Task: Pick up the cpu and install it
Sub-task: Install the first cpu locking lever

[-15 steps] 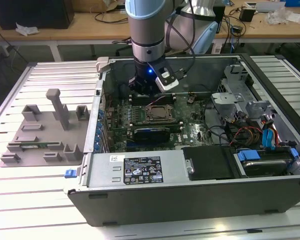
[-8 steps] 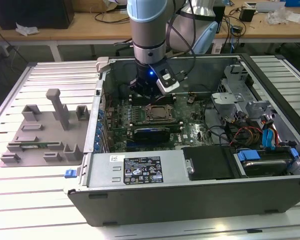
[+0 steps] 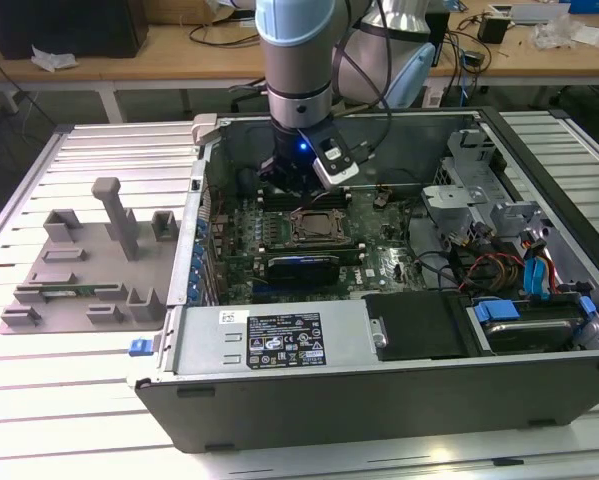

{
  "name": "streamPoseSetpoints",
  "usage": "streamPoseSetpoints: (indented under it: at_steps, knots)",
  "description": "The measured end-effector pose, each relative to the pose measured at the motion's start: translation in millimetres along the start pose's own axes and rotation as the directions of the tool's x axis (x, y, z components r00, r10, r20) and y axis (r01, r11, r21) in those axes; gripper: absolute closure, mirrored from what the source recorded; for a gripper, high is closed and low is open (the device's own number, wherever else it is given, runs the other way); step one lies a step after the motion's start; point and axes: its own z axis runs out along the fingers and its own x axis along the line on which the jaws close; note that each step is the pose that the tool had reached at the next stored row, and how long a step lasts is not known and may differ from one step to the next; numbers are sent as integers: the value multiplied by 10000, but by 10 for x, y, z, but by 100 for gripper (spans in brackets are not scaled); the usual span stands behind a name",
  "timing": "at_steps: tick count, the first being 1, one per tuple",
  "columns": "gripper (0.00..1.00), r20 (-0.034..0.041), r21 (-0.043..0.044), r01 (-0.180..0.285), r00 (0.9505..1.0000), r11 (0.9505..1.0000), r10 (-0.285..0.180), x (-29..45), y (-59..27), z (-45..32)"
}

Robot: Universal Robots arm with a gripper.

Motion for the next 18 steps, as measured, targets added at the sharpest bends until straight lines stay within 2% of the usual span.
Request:
streamPoseSetpoints:
  at_steps: [6,9,10,11,12,14,15,17,18]
  knots:
    - [89,7,21,-38,10000,10000,38,-26,84,28]
    - [89,40,202,-21,10000,9998,20,-26,113,40]
    - [89,79,270,-10,10000,9996,8,-25,119,42]
    - [89,222,371,17,9998,9993,-25,-25,129,46]
    - [89,344,408,34,9994,9992,-48,-23,133,47]
    - [89,544,421,58,9985,9991,-81,-22,136,53]
    - [89,607,418,66,9981,9991,-91,-22,136,57]
    - [89,636,425,-9,9980,9991,-18,-21,134,66]
    - [89,665,438,-187,9977,9989,158,-20,133,72]
